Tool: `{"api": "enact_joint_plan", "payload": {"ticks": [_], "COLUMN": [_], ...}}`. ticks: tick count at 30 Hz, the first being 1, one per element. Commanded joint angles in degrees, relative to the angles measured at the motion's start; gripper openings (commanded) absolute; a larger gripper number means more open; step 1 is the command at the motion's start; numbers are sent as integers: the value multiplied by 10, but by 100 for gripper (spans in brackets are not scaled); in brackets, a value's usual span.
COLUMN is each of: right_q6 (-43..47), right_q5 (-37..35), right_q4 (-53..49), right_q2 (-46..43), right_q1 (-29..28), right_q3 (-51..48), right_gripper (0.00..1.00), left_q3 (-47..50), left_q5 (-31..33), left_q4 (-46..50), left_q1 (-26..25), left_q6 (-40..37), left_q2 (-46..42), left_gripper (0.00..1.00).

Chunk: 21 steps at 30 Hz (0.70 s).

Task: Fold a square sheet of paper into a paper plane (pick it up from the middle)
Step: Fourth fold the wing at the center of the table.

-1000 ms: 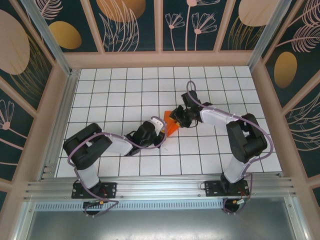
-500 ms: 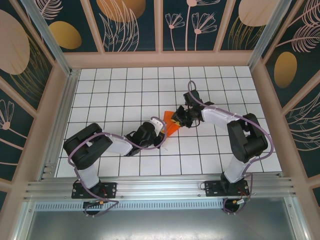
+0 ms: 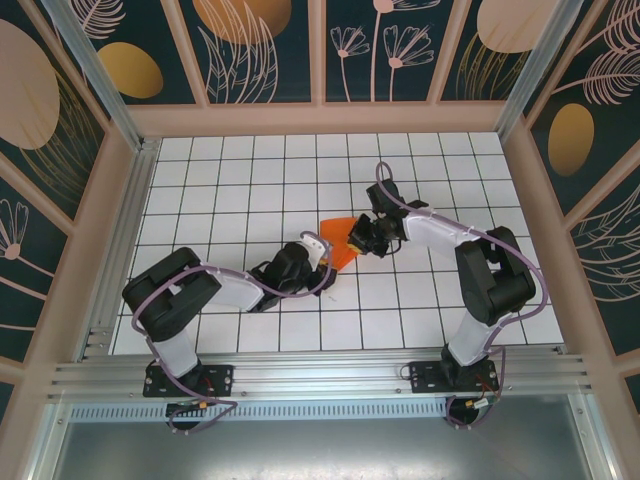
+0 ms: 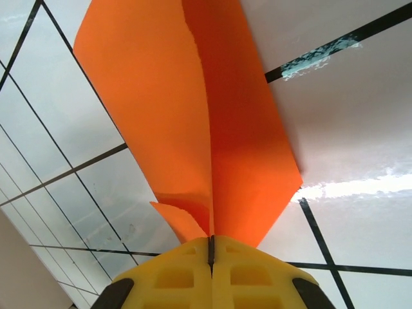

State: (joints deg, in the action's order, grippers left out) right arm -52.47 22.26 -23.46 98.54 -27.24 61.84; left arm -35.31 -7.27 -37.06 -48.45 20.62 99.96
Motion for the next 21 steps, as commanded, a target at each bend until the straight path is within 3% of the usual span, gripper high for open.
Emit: {"api": "enact_joint_plan", "payload": {"ticks": [1, 6, 13, 21], "right_q6": [27, 65, 139, 296], "right_q5": [-21, -44, -75, -129], "right_q4": [-50, -96, -152, -170], "right_q2": [8, 2, 3, 19], "right_q1": [-4, -4, -5, 6], "right_q3": [23, 36, 53, 66], "right_gripper": [0, 0, 0, 0], "left_q3": [-4, -12, -90, -162], "left_q5": [-45, -117, -208, -238], "left_q4": [-22, -43, -21, 83], "left_q1": [27, 87, 103, 108], "left_q6": [53, 159, 264, 269], "left_q2": [-41, -37, 61, 92], "left_gripper": [39, 43, 28, 24]}}
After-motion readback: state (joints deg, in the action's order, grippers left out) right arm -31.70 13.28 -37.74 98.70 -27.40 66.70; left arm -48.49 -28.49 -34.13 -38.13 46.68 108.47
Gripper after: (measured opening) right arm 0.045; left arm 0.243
